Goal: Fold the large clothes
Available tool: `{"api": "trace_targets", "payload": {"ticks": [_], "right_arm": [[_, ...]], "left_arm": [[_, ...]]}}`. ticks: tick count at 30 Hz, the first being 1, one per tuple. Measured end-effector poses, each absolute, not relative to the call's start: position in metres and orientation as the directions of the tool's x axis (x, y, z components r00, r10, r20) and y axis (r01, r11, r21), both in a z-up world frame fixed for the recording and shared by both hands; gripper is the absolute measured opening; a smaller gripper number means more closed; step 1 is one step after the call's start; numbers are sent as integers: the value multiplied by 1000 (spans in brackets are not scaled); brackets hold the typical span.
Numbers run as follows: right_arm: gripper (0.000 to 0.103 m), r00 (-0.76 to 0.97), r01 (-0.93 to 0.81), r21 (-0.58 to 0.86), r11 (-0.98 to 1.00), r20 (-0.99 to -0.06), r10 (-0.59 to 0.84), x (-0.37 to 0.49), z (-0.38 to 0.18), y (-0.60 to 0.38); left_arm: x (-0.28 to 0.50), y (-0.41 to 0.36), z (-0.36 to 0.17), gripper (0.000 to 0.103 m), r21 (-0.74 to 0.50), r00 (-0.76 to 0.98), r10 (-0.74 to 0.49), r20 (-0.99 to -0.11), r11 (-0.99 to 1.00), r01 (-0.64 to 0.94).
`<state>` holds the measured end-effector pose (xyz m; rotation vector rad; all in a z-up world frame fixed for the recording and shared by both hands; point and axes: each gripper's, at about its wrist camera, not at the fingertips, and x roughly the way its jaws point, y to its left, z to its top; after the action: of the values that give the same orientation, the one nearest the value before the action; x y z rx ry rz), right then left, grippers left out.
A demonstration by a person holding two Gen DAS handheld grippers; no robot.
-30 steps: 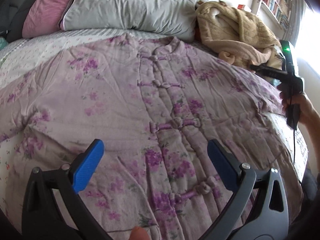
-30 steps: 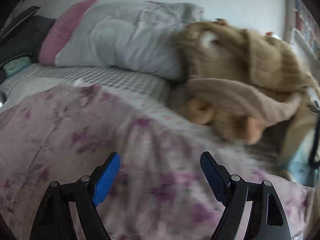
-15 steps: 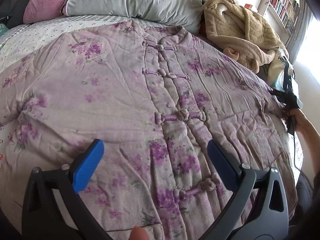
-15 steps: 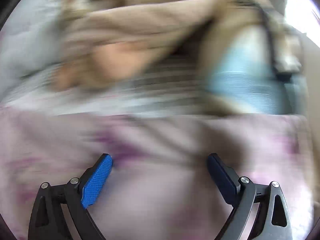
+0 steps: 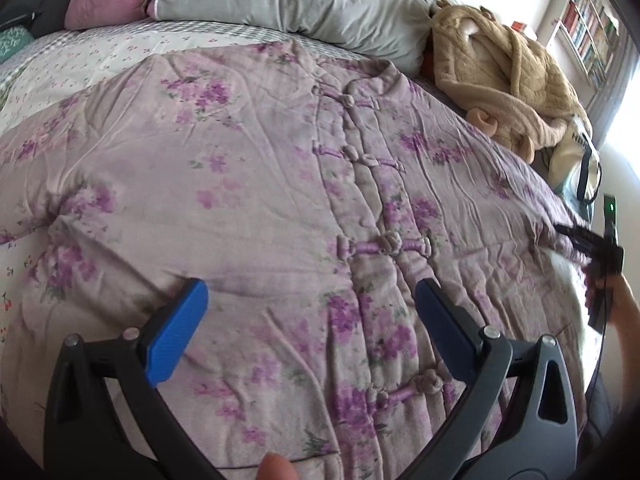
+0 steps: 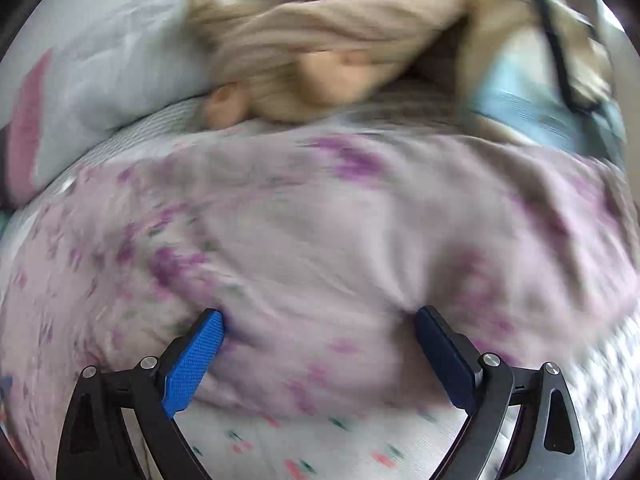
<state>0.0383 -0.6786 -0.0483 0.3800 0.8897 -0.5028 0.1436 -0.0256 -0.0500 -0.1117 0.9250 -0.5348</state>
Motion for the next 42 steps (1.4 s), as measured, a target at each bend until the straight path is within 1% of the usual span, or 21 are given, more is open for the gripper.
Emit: {"api": "trace_targets", "payload": {"ticks": [2,7,12,14,16,20,23,28,30,32,35,38,40,42], "right_arm": [[98,490,605,83,792,-823,-287,32,-37,-671],[98,578,526,129,841,-779,-242,29,0,-607],[100,682,457,311,834,-724,-103,33,34,-527],[100,700,412,347,843,-712,-49,33,41,-496],[100,709,381,350,856,-705,-27,23,47,-460],[100,709,342,306,889,-705,-30,26,36,-425],[100,701,336,291,896,-713,-31,24,19,-406],[100,635,278,194,941,-772,-28,39,-12,-377],[100,626,259,210,943,-780,1,44,-19,-373],[100,635,264,257,929,-771,33,46,-21,-375],[100,649,279,297,913,-759,49,47,-24,-379],[100,646,290,272,917,-763,22,49,-25,-379],[100,636,303,245,921,-772,-4,52,-27,-379],[100,629,311,241,919,-777,-9,54,-30,-379]], "left_arm": [[146,-15,-41,102,-359,490,-508,-708,857,370],[155,9,-22,102,-396,532,-520,-668,854,337],[167,50,-8,102,-425,589,-488,-644,868,255],[172,69,-4,102,-437,610,-470,-638,873,216],[175,88,-3,102,-443,625,-449,-638,879,178],[181,129,-10,102,-449,646,-389,-657,890,79],[185,162,-19,102,-424,647,-325,-690,906,3],[195,220,-36,102,-407,658,-221,-720,903,-141],[200,243,-45,102,-419,659,-185,-729,882,-215],[202,271,-55,102,-403,667,-96,-739,857,-323],[208,301,-72,102,-359,641,6,-767,824,-438],[216,323,-90,102,-343,619,46,-784,799,-494],[219,336,-101,102,-366,614,36,-789,775,-516],[220,348,-104,102,-396,643,44,-765,755,-523]]}}
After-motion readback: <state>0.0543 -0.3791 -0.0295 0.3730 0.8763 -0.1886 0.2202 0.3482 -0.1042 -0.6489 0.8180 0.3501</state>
